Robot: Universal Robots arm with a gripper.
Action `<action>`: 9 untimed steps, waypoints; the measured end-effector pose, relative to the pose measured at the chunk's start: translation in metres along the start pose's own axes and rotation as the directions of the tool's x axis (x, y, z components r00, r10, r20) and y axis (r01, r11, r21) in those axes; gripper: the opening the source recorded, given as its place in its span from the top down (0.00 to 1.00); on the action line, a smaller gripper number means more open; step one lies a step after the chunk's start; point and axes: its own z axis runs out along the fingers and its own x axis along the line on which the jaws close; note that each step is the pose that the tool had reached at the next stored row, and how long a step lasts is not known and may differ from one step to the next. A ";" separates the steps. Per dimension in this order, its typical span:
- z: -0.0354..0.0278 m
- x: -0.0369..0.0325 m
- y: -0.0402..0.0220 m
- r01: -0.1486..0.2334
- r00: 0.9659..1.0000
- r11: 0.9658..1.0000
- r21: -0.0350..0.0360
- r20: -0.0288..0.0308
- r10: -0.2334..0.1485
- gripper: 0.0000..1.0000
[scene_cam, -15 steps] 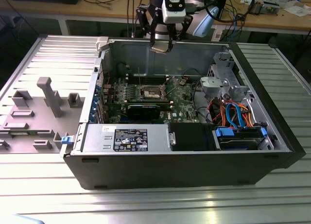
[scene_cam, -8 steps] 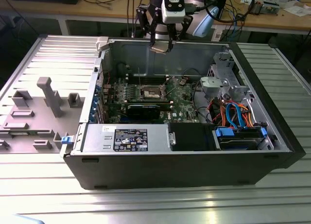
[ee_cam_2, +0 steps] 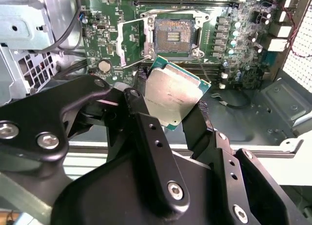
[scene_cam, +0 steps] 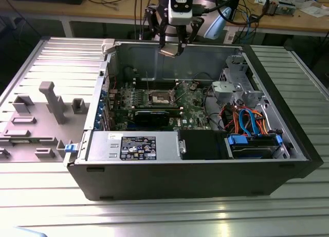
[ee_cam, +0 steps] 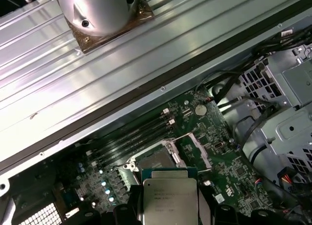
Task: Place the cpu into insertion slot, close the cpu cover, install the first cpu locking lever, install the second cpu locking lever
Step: 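Place the cpu into insertion slot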
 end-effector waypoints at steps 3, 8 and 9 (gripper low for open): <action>0.0002 0.0000 0.0000 -0.031 1.000 1.000 0.000 0.003 0.031 0.46; 0.0006 0.0000 -0.0001 -0.097 0.995 0.995 -0.001 0.008 0.097 0.46; 0.0006 0.0000 0.0000 -0.102 0.995 0.995 -0.001 0.008 0.102 0.46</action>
